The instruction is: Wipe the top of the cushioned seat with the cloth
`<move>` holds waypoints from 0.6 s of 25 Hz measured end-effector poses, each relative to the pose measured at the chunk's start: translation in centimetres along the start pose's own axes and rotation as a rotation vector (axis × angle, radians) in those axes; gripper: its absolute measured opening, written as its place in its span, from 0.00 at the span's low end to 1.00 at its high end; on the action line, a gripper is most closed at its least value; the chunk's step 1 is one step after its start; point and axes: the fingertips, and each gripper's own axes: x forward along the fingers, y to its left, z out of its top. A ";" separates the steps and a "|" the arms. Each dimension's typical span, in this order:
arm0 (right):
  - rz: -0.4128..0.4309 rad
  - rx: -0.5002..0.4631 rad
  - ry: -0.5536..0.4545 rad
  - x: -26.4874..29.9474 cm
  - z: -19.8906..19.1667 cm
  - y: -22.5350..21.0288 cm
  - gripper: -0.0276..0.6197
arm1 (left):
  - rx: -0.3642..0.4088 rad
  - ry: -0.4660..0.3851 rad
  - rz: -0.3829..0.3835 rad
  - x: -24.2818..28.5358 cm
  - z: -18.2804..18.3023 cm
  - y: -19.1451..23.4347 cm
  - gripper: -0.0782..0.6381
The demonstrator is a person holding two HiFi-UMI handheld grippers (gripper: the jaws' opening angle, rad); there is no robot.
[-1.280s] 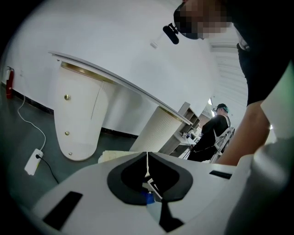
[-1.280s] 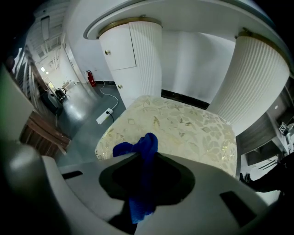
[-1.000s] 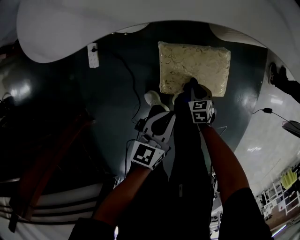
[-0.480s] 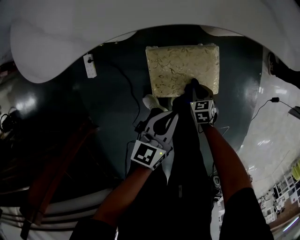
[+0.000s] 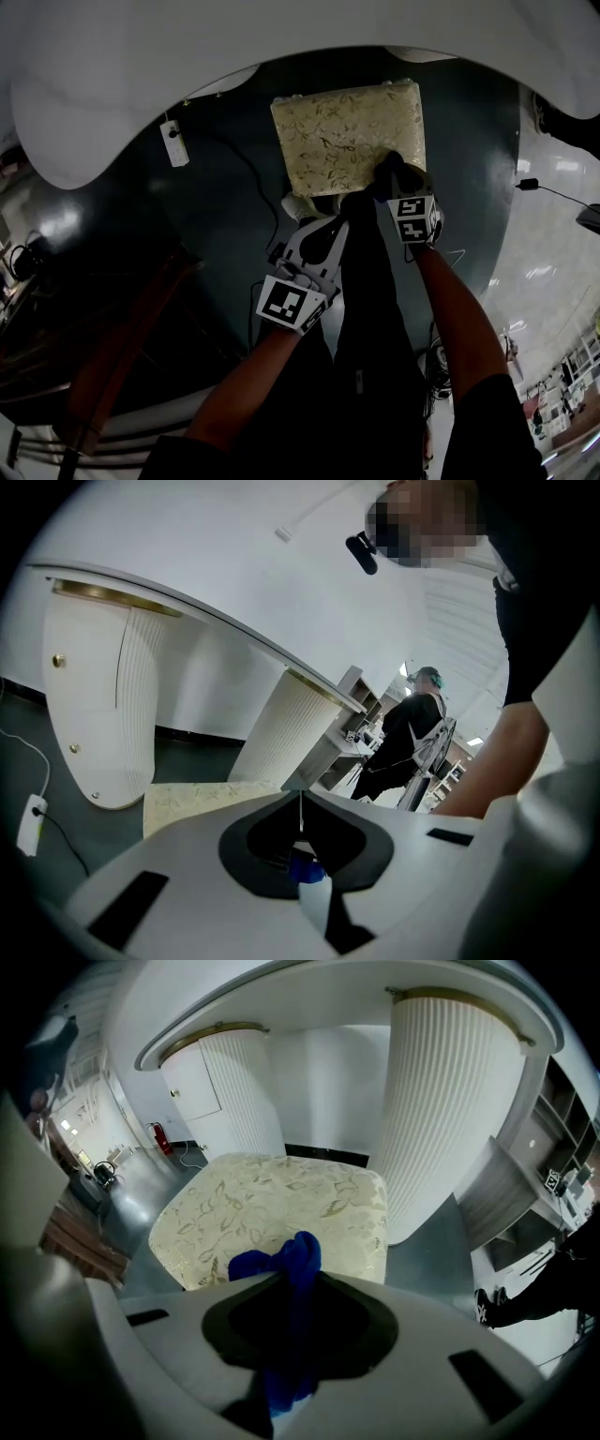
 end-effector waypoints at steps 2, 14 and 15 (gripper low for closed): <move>-0.005 0.000 0.000 -0.1 -0.1 -0.5 0.20 | 0.004 0.000 -0.008 0.5 0.2 -0.3 0.14; -0.058 0.130 -0.019 -0.9 -1.8 -4.5 0.20 | 0.027 0.036 -0.089 5.2 0.4 -3.4 0.14; -0.056 0.126 -0.020 -0.9 -1.8 -4.8 0.20 | 0.026 0.034 -0.093 5.5 0.7 -3.6 0.14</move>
